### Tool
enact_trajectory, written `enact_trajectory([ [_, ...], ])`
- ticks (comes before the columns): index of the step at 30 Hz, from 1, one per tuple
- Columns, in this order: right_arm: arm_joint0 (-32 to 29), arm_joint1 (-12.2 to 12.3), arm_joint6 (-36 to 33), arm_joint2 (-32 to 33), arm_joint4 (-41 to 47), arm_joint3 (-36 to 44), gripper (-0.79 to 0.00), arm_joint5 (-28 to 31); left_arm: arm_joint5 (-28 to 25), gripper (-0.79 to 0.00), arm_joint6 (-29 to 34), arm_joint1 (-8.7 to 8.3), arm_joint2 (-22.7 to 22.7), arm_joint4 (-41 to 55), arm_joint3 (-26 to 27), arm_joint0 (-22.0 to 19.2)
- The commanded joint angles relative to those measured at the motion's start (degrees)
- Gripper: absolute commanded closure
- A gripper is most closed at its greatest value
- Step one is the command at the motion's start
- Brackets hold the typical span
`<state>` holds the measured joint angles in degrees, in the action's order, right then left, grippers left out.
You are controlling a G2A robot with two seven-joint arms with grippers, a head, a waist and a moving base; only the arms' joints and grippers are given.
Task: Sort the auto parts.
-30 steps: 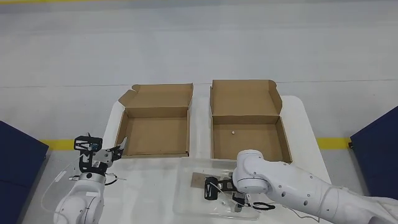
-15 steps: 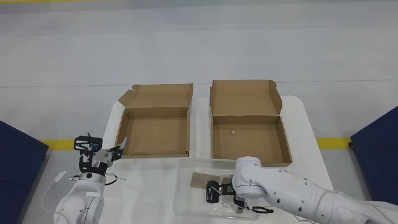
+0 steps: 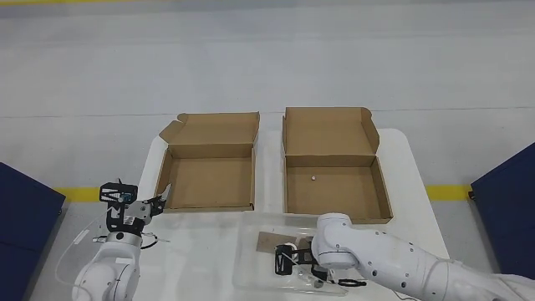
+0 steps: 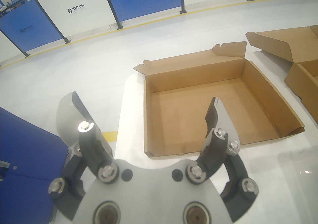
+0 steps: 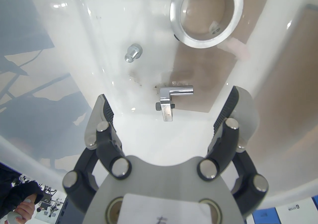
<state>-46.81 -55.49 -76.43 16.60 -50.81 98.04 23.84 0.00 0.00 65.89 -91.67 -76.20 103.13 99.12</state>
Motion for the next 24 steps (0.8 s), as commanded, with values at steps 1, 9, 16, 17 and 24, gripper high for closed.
enact_trajectory([
  [1,-0.24,0.21,-0.12,0.46,0.08,0.05,-0.757,0.16,0.0,-0.785,0.0,0.0,0.0,0.0,0.0,0.0],
  [9,-1.24,0.78,-1.53,1.94,0.13,0.96,-0.357,-0.34,0.0,-0.785,0.0,0.0,0.0,0.0,0.0,0.0],
  [16,-2.09,0.96,-1.78,2.72,-0.17,1.23,-0.323,-0.14,0.0,-0.785,0.0,0.0,0.0,0.0,0.0,0.0],
  [17,-2.2,0.98,-1.82,2.82,-0.27,1.24,-0.32,-0.12,0.0,-0.785,0.0,0.0,0.0,0.0,0.0,0.0],
  [24,-2.9,0.95,-2.26,3.27,-1.41,1.38,-0.305,-0.55,0.0,-0.785,0.0,0.0,0.0,0.0,0.0,0.0],
])
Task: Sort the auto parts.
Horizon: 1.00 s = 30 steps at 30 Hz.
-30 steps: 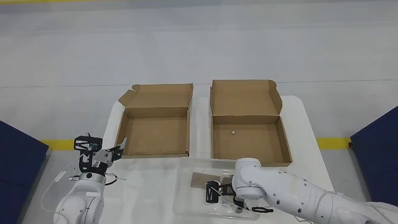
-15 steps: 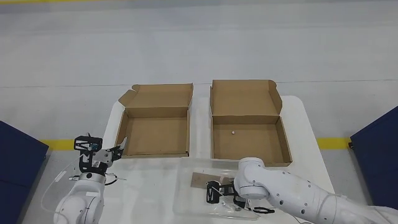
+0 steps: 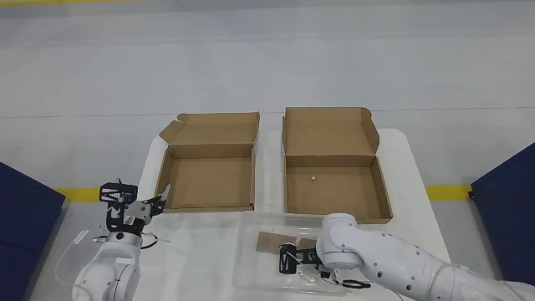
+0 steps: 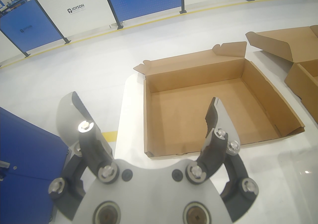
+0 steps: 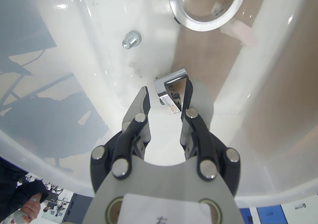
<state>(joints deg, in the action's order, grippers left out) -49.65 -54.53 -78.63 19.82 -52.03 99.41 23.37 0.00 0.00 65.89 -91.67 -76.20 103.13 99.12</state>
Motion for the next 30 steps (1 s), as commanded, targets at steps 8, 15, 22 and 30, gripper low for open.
enact_trajectory([
  [8,-1.04,0.09,0.92,0.93,-1.85,0.88,-0.302,-0.39,0.0,-0.785,0.0,0.0,0.0,0.0,0.0,0.0],
  [15,-2.18,0.51,-0.08,1.78,-2.84,2.22,-0.283,-0.44,0.0,-0.785,0.0,0.0,0.0,0.0,0.0,0.0],
  [22,-2.91,0.44,-0.25,2.22,-3.22,1.66,-0.246,-0.22,0.0,-0.785,0.0,0.0,0.0,0.0,0.0,0.0],
  [30,-2.84,-0.27,0.88,2.35,-2.67,-0.48,-0.043,0.93,0.0,-0.785,0.0,0.0,0.0,0.0,0.0,0.0],
])
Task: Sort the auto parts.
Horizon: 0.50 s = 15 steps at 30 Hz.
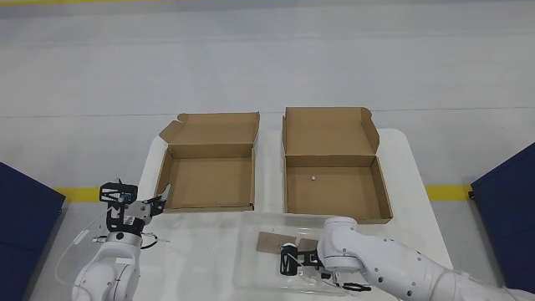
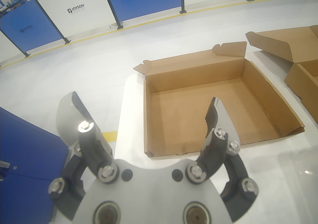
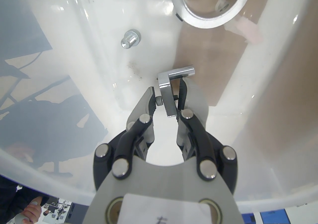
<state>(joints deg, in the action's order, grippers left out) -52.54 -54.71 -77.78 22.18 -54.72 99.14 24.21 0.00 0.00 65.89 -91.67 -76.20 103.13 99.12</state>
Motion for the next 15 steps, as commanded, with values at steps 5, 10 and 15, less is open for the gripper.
enact_trajectory([
  [5,0.15,-0.55,0.48,0.21,0.18,-0.93,0.0,-0.21,0.0,-0.785,0.0,0.0,0.0,0.0,0.0,0.0],
  [10,-0.11,-0.54,1.37,1.18,0.48,-0.24,0.0,-0.45,0.0,-0.785,0.0,0.0,0.0,0.0,0.0,0.0],
  [15,-1.06,0.4,2.96,3.57,1.57,1.08,0.0,0.23,0.0,-0.785,0.0,0.0,0.0,0.0,0.0,0.0],
])
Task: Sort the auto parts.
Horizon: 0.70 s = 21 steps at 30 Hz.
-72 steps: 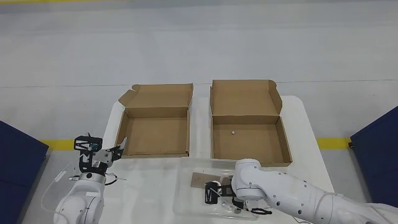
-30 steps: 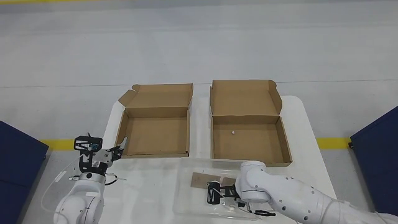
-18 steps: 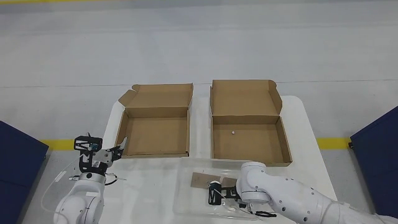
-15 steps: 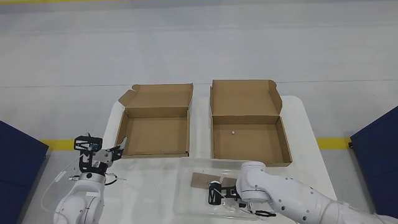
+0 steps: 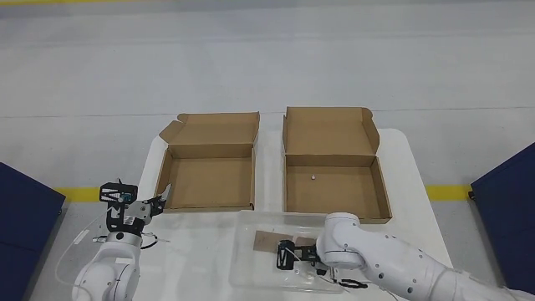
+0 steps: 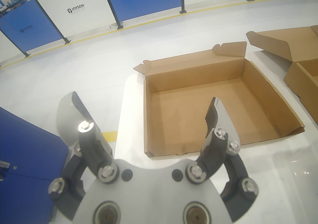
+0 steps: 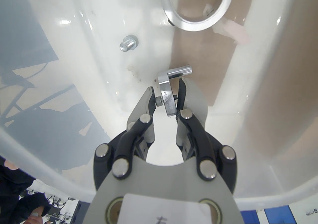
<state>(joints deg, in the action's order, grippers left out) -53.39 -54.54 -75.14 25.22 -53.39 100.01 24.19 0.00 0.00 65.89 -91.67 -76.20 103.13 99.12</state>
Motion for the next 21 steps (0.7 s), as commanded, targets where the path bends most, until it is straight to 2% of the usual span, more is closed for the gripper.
enact_trajectory([
  [1,-0.46,0.48,0.74,1.09,0.46,0.48,0.0,0.61,0.0,-0.785,0.0,0.0,0.0,0.0,0.0,0.0],
  [11,-4.68,3.81,7.05,8.57,3.07,3.78,0.0,4.01,0.0,-0.785,0.0,0.0,0.0,0.0,0.0,0.0],
  [17,-8.44,6.24,12.46,14.46,6.24,5.29,0.0,8.32,0.0,-0.785,0.0,0.0,0.0,0.0,0.0,0.0],
  [21,-8.65,6.37,12.69,14.75,6.57,5.3,0.0,8.69,0.0,-0.785,0.0,0.0,0.0,0.0,0.0,0.0],
])
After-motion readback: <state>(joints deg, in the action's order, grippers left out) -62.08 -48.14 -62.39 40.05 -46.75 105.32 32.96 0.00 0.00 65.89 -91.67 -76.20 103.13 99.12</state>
